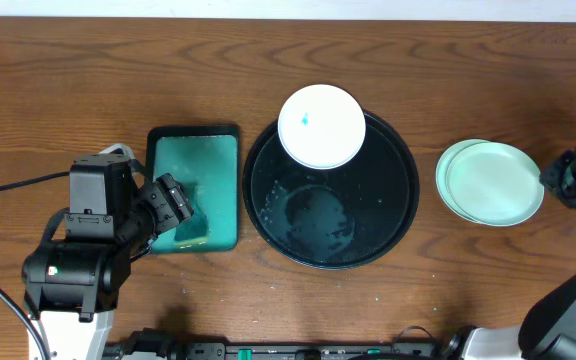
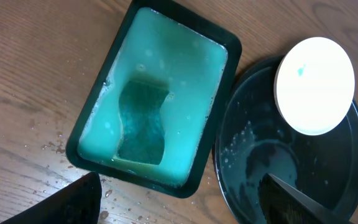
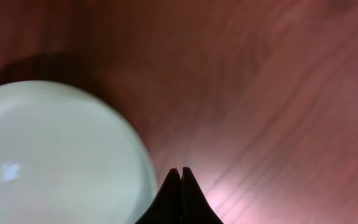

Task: Clean dirty plates on tray and stack at the side
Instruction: 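Open the right gripper and release the stacked plate, then grasp the white plate rim with the right gripper and pull it to tray center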

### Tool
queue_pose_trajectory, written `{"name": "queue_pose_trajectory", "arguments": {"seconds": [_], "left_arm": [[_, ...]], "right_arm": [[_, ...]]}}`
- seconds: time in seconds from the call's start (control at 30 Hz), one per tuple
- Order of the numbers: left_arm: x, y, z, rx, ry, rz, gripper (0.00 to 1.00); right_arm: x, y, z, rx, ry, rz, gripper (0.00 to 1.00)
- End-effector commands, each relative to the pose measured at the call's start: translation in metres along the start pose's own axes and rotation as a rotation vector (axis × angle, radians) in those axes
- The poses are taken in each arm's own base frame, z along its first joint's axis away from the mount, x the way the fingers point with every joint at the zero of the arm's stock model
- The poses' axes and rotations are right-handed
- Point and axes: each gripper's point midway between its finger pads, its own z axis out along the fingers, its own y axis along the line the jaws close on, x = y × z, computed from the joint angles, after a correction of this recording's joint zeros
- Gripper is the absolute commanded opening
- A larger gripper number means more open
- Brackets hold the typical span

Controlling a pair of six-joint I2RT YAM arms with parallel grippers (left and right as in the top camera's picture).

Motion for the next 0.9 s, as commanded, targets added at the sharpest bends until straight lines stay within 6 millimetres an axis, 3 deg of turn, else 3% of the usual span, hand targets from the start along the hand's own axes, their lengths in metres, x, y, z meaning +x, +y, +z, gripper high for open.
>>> {"name": "queue_pose_trajectory", "arguments": {"seconds": [0.0,0.07,0.13,0.27,0.33,0.4,0.57,0.6,0.7,0.73,0.8,0.87], "left_arm": [[-0.002,-0.001,-0.001,0.006,-0.004,0.002,0.81],[-0.002,-0.001,-0.001,0.005,-0.004,0.002,0.81],[-0.002,-0.001,-0.001,0.006,-0.004,0.002,0.81],[-0.002,-0.001,-0.001,0.006,-0.004,0.002,0.81],[-0.002,-0.001,-0.001,0.006,-0.004,0.002,0.81],[-0.002,-0.001,-0.001,0.006,-0.004,0.002,0.81],[-0.002,-0.001,-0.001,0.005,-0.004,0.002,0.81],[-0.002,-0.001,-0.001,0.006,-0.004,0.002,0.81],[-0.002,-0.001,-0.001,0.006,-0.004,0.002,0.81],[-0.002,-0.001,-0.001,0.005,-0.004,0.003,0.81],[-0.002,-0.001,-0.001,0.006,-0.004,0.003,0.81],[-0.002,-0.001,-0.001,0.006,-0.004,0.002,0.81]], "right_arm": [[0.022,-0.013,0.032,0.132,0.069,0.009,0.01],[0.040,-0.010,0.051,0.143,0.150,-0.018,0.01],[0.054,0.007,0.064,0.068,0.226,-0.056,0.01],[0.073,0.063,0.063,-0.278,0.320,-0.231,0.01],[0.072,0.084,0.046,-0.425,0.324,-0.244,0.01],[0.065,0.093,0.027,-0.488,0.298,-0.227,0.01],[0.036,0.115,-0.054,-0.614,0.049,-0.282,0.01],[0.038,0.136,-0.086,-0.709,-0.031,-0.373,0.01],[0.056,0.177,-0.125,-0.821,-0.110,-0.512,0.03],[0.064,0.190,-0.133,-0.843,-0.129,-0.555,0.06],[0.082,0.218,-0.143,-0.870,-0.168,-0.637,0.24],[0.096,0.241,-0.143,-0.857,-0.204,-0.696,0.48]]}}
